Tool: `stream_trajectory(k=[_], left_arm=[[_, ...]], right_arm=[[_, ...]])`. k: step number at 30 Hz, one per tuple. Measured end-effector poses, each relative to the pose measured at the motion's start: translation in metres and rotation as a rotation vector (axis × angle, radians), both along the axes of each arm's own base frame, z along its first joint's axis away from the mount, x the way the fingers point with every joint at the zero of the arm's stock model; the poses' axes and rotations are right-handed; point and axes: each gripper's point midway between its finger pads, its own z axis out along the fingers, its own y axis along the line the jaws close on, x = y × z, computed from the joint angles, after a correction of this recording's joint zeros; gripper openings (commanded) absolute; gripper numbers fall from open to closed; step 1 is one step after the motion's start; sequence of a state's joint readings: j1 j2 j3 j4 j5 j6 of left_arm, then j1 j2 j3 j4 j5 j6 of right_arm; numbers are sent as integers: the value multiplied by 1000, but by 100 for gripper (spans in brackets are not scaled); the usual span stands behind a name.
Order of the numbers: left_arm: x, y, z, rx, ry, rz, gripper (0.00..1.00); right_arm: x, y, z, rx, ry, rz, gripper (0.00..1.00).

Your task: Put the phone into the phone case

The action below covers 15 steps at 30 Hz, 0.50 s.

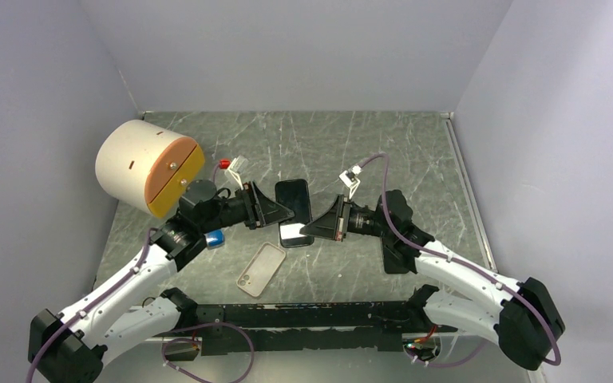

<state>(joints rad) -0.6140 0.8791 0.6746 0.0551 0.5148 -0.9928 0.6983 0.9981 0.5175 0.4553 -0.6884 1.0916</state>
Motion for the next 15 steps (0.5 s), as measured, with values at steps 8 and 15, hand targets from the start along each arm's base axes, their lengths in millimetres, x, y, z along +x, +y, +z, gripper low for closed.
stream_trajectory(k=[8,15], left_arm=[[6,6,-16,60,37,49,46],[13,6,-22,114,48,62,46]], right_arm=[[7,-5,-17,-48,44,-63,0],[10,-5,-19,-55,45,-82,0]])
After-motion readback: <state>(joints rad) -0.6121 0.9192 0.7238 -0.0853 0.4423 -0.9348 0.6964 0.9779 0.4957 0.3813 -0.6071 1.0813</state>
